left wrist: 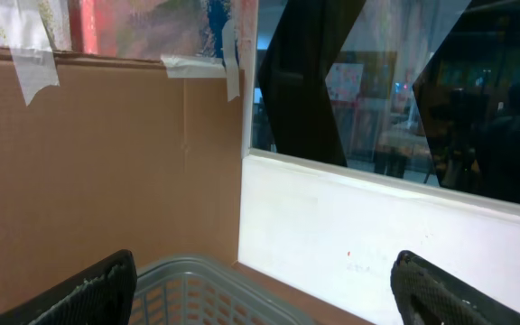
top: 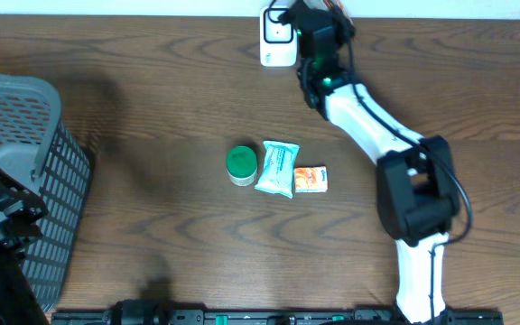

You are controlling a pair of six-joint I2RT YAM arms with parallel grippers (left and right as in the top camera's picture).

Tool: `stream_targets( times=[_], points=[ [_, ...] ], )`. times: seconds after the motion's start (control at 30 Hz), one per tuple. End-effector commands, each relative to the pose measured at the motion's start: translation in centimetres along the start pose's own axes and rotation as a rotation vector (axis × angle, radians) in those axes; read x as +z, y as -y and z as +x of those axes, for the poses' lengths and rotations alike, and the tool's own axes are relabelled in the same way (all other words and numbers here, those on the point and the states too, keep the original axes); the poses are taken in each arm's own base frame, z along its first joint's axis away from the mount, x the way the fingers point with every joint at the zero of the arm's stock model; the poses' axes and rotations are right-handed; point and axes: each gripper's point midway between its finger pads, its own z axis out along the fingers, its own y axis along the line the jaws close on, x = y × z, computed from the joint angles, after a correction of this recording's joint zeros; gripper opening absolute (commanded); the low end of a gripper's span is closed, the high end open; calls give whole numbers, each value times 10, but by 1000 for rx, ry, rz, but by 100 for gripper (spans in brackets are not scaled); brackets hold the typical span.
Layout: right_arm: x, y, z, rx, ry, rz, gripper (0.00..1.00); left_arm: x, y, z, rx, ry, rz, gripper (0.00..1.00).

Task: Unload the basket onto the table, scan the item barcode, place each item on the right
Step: 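Bring the Top bar's barcode to the white scanner with the right gripper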

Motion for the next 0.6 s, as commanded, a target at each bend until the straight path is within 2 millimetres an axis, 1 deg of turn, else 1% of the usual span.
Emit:
stream_targets(
  times=[0.0, 0.03, 0.1, 0.2, 0.27, 0.3, 0.37, 0.4, 0.57],
  points=[
    [6, -25, -2, -346, -73, 38, 1, -2, -3, 0, -8, 8, -12, 90],
    [7, -37, -2, -412, -79, 29, 1, -2, -3, 0, -7, 7, -12, 90],
    [8, -54, 2, -496, -90, 14, 1, -2, -3, 0, -6, 5, -12, 90],
    [9, -81, 15, -642, -150, 6, 1, -2, -3, 3, 0, -7, -12, 90],
    [8, -95, 23, -707, -194, 12, 1, -2, -3, 7, 8, -23, -12, 90],
    [6, -106, 27, -742, -215, 9, 1, -2, -3, 9, 13, -31, -12, 90],
    [3, -116, 29, -770, -225, 2, 1, -2, -4, 12, 17, -40, -15, 90],
    [-2, -124, 26, -785, -215, -5, 1, -2, -6, 11, 21, -39, -29, 90],
    [-13, -133, 13, -837, -178, -14, 1, -3, -10, 11, 38, -40, -49, 90]
  ],
)
